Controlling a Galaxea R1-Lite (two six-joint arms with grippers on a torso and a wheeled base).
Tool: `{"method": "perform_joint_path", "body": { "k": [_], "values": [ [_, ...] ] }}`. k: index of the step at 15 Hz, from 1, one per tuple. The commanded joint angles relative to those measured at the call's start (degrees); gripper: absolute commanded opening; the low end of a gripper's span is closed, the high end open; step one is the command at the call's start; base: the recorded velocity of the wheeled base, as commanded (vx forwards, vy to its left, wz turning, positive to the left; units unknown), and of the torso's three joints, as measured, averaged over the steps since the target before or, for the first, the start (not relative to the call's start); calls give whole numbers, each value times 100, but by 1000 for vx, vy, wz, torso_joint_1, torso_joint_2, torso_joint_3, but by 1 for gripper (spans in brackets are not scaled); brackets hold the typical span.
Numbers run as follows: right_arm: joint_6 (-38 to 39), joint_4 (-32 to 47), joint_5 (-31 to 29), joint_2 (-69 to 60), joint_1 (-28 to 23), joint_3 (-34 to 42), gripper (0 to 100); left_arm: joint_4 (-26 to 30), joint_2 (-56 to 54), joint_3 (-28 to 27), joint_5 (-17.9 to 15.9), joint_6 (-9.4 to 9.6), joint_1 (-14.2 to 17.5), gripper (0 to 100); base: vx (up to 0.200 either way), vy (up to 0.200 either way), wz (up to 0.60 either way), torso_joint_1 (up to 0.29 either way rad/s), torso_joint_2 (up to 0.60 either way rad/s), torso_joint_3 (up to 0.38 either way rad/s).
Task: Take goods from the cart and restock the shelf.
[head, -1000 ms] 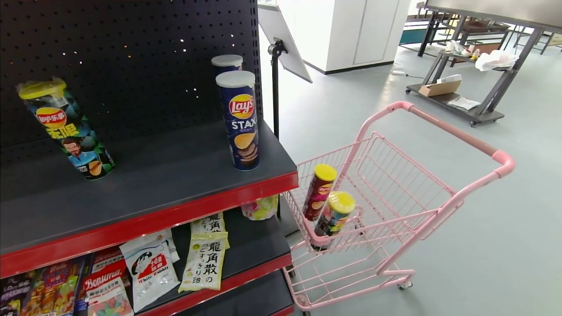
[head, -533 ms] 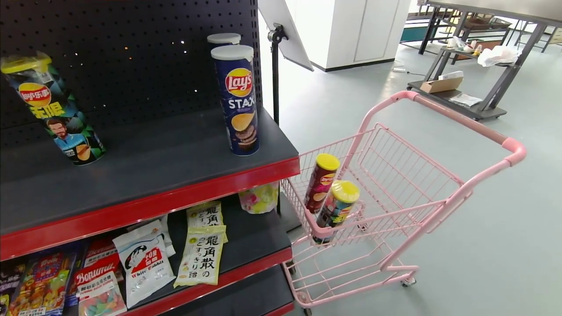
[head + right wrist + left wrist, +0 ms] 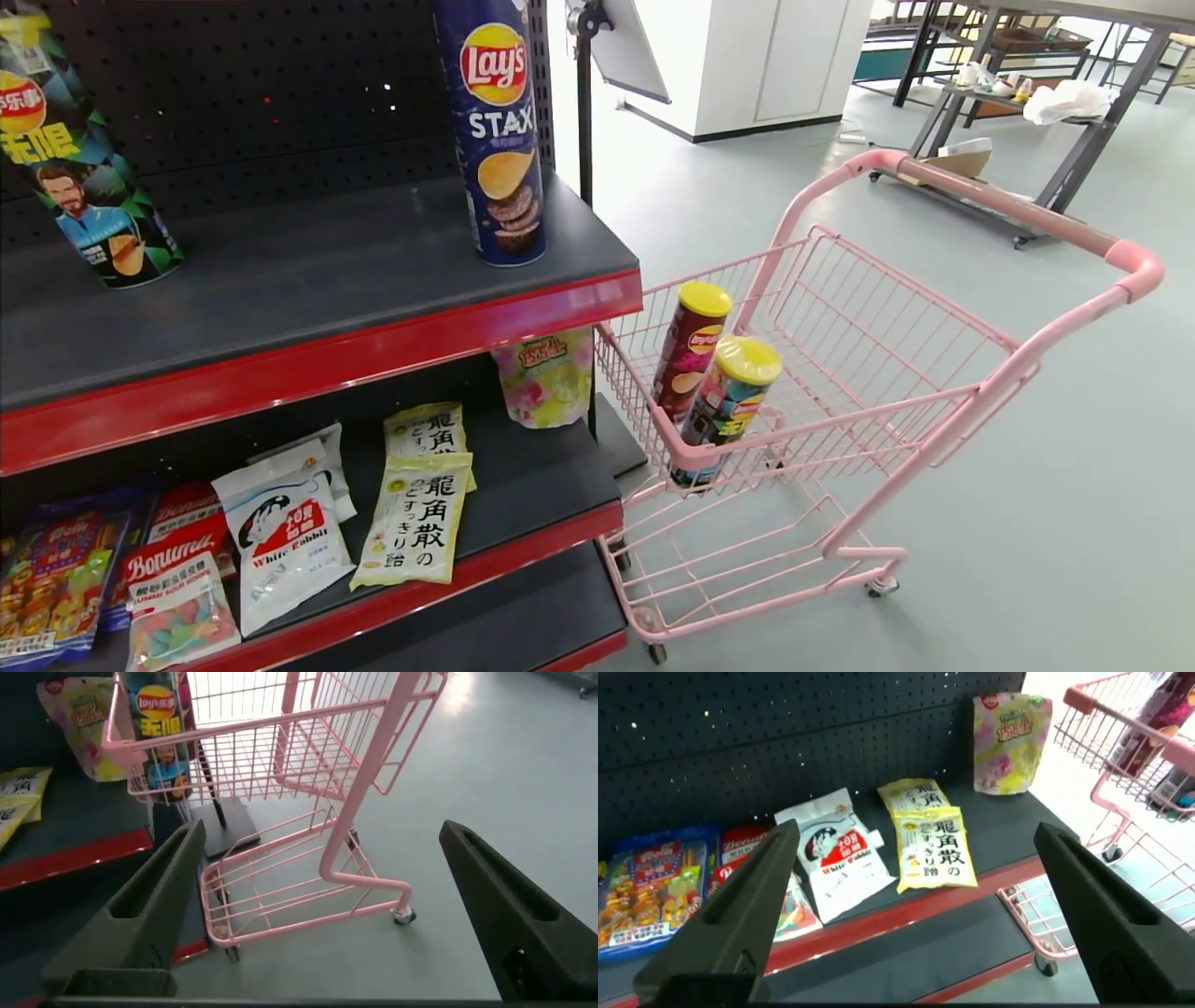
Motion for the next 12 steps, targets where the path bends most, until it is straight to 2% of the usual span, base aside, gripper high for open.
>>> {"method": "perform_joint_path", "body": {
  "k": [1, 5, 6, 7, 8, 9, 11, 12],
  "values": [
    [0, -1, 0, 0, 4, 0, 100, -1, 2, 1, 4, 0, 4, 100, 0, 0, 0, -163, 510, 344],
    [-70, 17, 27, 149, 4, -9, 100, -1, 2, 1, 4, -9, -5, 100, 0, 0, 0, -80, 272, 188],
    [-26, 43, 97, 308, 83, -396, 100, -1, 2, 1, 4, 0, 4, 100, 0, 0, 0, -17, 56, 46],
    [308, 87, 194, 1450, 277, -1371, 100, -1, 2, 1, 4, 0, 4, 100, 0, 0, 0, 0, 0, 0],
    [694, 52, 211, 2241, 391, -2013, 100, -1, 2, 1, 4, 0, 4, 100, 0, 0, 0, 0, 0, 0],
    [773, 17, 440, 3182, 716, -2672, 100, -1, 2, 1, 4, 0, 4, 100, 0, 0, 0, 0, 0, 0],
    [387, -449, 686, 4069, 1296, -2549, 100, -1, 2, 1, 4, -9, 4, 100, 0, 0, 0, 0, 0, 0],
    [501, -976, 712, 4720, 1358, -2426, 100, -1, 2, 1, 4, -9, 4, 100, 0, 0, 0, 0, 0, 0]
  ]
}}
